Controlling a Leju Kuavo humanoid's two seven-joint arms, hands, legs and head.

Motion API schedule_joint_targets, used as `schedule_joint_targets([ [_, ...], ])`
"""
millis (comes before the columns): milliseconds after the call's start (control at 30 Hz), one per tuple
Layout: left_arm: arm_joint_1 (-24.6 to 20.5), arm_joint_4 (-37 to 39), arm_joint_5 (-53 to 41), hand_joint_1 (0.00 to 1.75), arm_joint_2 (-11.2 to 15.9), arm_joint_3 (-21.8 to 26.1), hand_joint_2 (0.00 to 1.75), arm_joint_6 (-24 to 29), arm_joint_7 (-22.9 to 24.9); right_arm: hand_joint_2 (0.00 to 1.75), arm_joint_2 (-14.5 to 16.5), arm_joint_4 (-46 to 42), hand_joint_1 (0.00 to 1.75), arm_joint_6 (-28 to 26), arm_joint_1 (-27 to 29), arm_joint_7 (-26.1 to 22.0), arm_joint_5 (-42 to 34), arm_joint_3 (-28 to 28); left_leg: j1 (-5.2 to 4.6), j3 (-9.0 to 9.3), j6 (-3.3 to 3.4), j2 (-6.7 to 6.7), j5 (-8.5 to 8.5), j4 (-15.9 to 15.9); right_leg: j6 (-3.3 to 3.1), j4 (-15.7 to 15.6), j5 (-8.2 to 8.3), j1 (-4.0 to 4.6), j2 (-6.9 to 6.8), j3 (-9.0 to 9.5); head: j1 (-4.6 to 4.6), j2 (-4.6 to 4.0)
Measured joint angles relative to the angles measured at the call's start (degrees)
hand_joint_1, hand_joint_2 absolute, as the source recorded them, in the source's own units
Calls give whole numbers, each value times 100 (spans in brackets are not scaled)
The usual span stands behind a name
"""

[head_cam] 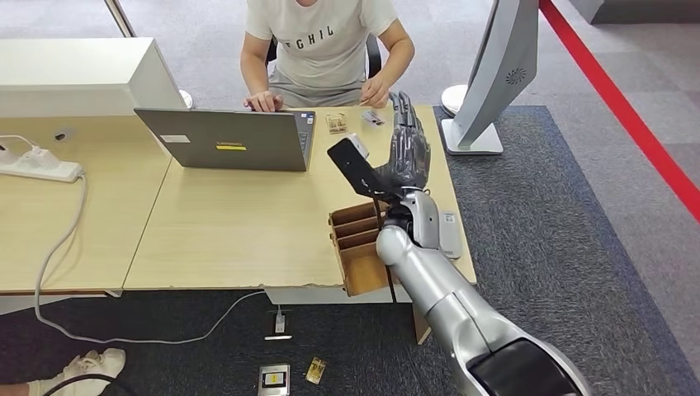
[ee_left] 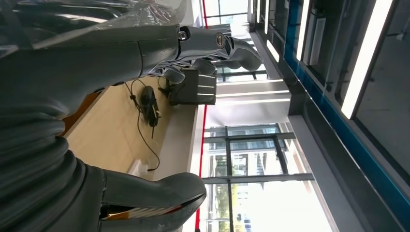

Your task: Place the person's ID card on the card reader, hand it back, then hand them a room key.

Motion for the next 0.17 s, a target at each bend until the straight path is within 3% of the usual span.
schedule_joint_targets([
  [167,9,0,25,0,-1,1,175,1,0,175,-302,-1073,0,485,677,-569,-1277,-3,0,3,0,0,-1,0,0,-3,0,0,0,4,1,0],
])
